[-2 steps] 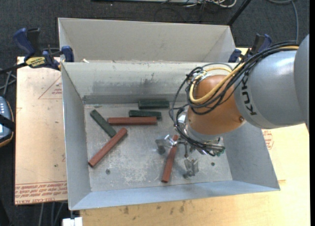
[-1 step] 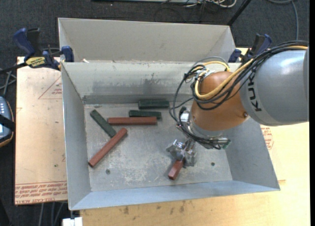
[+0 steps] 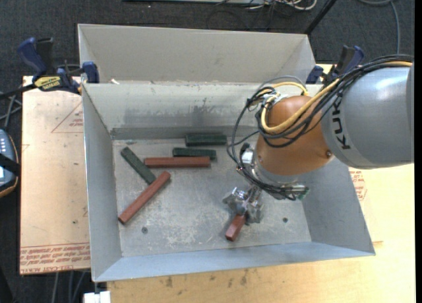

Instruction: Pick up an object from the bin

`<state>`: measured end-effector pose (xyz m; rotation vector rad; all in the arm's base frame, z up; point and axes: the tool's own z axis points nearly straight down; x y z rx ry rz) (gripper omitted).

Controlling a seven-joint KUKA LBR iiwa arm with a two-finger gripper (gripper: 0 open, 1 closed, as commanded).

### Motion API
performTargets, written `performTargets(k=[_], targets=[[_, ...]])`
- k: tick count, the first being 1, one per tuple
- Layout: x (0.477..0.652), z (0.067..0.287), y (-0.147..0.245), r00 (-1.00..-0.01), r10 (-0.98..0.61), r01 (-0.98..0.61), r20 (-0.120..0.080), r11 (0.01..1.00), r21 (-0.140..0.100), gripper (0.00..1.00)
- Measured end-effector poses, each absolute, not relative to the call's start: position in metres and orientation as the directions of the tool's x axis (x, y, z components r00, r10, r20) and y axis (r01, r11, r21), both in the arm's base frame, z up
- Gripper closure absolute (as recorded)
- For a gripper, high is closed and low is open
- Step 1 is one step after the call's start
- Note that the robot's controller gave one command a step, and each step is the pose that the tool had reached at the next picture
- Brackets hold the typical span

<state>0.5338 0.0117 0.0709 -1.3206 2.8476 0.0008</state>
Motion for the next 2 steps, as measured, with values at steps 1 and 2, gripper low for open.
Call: performTargets(k=[1, 2], targets=[[0.5336, 0.0724, 0.0118, -0.646, -0.763, -0.763, -0.003, 0.646, -0.001, 1.00], [0.5320, 0.0798, 0.0123, -0.647, -0.763, -0.763, 0.001, 0.647, 0.005, 1.00]])
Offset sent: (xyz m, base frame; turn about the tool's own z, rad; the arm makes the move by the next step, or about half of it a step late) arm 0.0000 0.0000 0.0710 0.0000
